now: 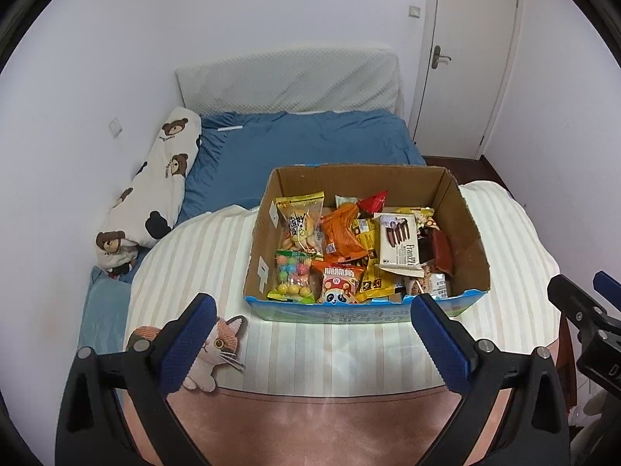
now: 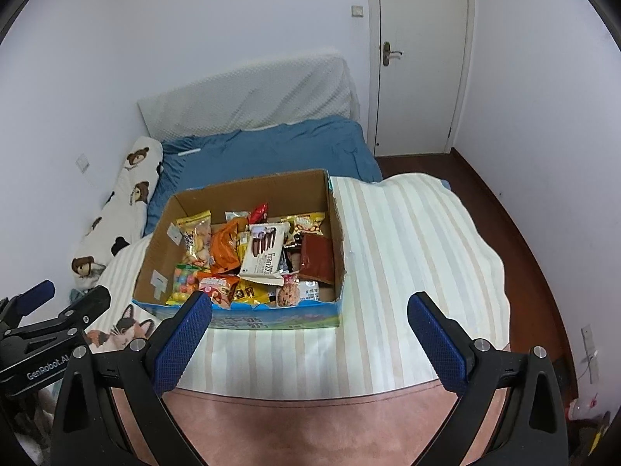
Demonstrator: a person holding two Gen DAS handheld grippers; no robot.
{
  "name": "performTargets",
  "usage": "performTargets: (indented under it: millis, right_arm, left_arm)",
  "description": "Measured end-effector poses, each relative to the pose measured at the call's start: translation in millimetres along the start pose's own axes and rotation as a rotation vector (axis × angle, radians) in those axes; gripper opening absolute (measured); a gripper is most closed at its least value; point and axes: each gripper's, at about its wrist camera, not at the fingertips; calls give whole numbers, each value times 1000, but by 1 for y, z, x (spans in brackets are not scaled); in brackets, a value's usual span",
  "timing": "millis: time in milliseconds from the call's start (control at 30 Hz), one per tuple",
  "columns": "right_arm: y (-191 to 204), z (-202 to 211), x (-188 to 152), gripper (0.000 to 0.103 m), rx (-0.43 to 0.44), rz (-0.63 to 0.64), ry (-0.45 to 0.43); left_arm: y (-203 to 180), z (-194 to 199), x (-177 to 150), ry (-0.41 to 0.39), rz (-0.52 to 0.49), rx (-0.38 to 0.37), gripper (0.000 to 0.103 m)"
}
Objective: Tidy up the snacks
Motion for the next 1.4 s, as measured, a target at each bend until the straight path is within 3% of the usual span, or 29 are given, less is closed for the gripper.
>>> performTargets:
  millis: [267,1400]
  right_arm:
    - [-2,-27,7,103,-7,-19,42]
    - [4,-25,1,103,0,-3,56]
  left_arm:
    - [-3,-15,5,27,-8,0,103]
    - [-7,-16,7,28,-27,-9,103]
Point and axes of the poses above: each gripper's, at about its wrist camera, not at the fingertips, and z roughly against the way its jaws point, y to its left, x to its top, and after that the axes turned 9 degrees about y, right-handed
